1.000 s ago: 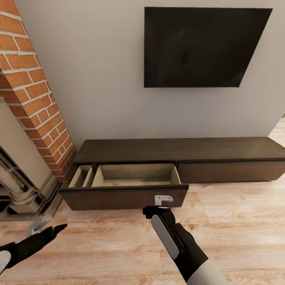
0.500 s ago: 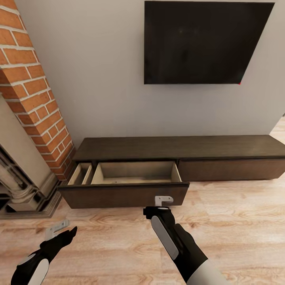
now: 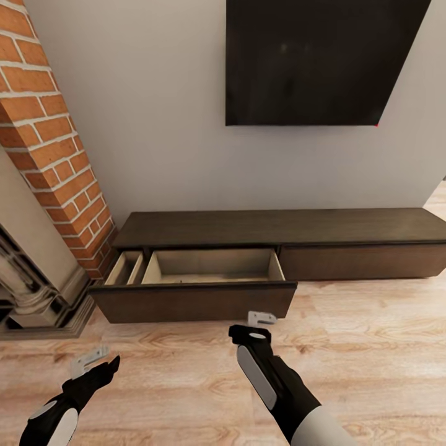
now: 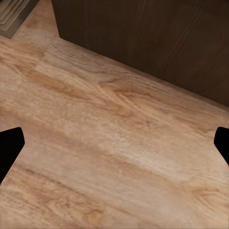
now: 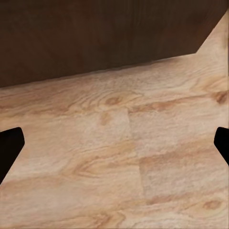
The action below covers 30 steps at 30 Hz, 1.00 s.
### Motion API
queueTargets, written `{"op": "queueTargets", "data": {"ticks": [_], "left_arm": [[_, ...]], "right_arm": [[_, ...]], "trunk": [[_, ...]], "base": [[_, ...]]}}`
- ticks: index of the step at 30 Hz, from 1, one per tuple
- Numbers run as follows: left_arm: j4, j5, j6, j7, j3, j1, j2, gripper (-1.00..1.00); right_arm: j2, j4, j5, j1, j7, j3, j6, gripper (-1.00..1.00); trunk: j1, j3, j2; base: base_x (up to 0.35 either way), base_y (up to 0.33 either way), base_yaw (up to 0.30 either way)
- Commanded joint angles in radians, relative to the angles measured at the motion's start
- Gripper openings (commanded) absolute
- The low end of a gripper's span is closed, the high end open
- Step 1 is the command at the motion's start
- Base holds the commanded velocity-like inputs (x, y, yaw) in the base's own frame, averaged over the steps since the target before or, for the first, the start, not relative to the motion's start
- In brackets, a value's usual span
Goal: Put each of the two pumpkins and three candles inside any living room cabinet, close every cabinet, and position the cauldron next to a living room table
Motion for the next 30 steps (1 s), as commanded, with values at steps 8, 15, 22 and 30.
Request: {"op": "queueTargets", "data": {"ticks": [8, 15, 22, 30], "left_arm": [[0.042, -0.064, -0.071, 0.010, -0.034, -0.005, -0.040, 1.00], [0.124, -0.356, -0.092, 0.012, -0.060, -0.113, -0.171, 1.00], [0.166, -0.394, -0.150, 0.012, -0.062, -0.171, -0.195, 1.00], [0.265, -0.399, -0.181, 0.010, -0.077, -0.227, -0.257, 1.00]], "right_arm": [[0.000, 0.050, 0.004, -0.001, -0.006, 0.006, -0.085, 1.00], [0.000, 0.051, 0.098, 0.000, -0.006, 0.007, -0.124, 1.00], [0.000, 0.051, 0.103, 0.001, -0.006, 0.008, -0.146, 1.00], [0.000, 0.052, 0.105, 0.001, 0.096, 0.015, -0.147, 1.00]], "trunk": [[0.031, -0.026, -0.057], [0.057, -0.048, -0.106], [0.084, -0.070, -0.155], [0.115, -0.095, -0.211]], "base": [[0.000, 0.000, 0.000], [0.000, 0.000, 0.000], [0.000, 0.000, 0.000], [0.000, 0.000, 0.000]]}}
